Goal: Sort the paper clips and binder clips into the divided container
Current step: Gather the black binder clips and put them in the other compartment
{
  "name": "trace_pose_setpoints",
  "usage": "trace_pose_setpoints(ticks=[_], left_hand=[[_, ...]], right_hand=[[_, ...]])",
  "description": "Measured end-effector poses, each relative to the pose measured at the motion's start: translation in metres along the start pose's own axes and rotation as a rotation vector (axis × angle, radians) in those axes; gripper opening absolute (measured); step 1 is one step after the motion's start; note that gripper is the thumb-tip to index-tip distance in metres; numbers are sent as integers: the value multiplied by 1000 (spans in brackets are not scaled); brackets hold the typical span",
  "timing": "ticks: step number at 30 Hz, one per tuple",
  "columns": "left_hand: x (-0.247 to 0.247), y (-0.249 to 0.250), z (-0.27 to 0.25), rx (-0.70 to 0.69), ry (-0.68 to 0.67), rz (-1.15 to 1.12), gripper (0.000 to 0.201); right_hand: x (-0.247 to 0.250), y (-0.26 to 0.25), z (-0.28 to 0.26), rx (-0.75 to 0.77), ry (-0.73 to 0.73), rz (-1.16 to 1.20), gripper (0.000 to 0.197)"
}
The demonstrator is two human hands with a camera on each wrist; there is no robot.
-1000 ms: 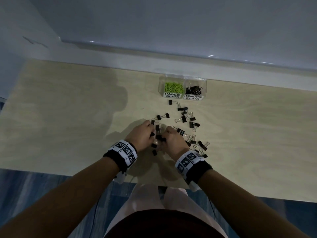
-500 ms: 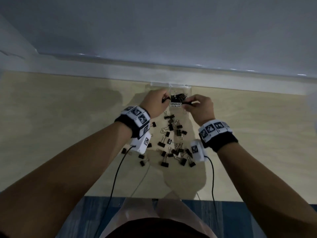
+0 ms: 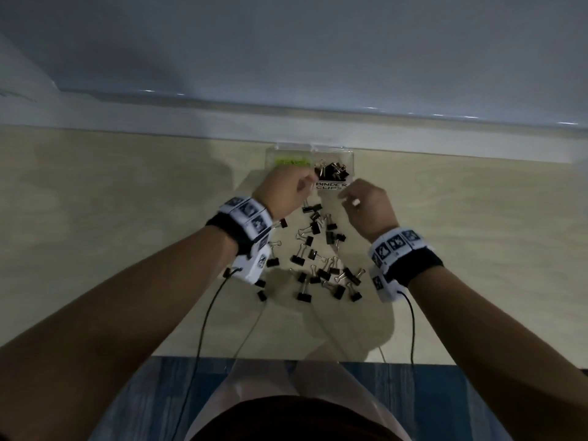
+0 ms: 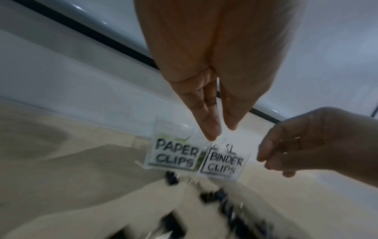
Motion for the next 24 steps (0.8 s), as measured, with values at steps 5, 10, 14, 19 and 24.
trace_pose_setpoints(ticks=[5,10,14,19,24], left_hand=[[-36,-60,-83,136,-254,212,12],[-61,-74,-105,165,-236,334,27],[-68,-69,-100,146,-183,315,20],[-66,-62,-93,151,-98,180,15],[-79,-35,-85,78,-63,111,20]], right_hand=[[-42,-8,-42,121,-347,-91,16],[-59,-13,-42,144,-394,-170,16],[-62,-16,-39,181,-423,-184,16],[-46,-15,-31,118,-289,-80,13],[-57,-32,-18,107,-376,-214,26]])
Point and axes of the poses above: each hand's wrist, its own z-axis towards the middle knuckle, its own x-axis out of the back of the hand, y = z × x, the point moved 7 cm from there along z, towards the middle knuckle, and after that the axes turned 3 degrees about x, right-handed, at the moved point
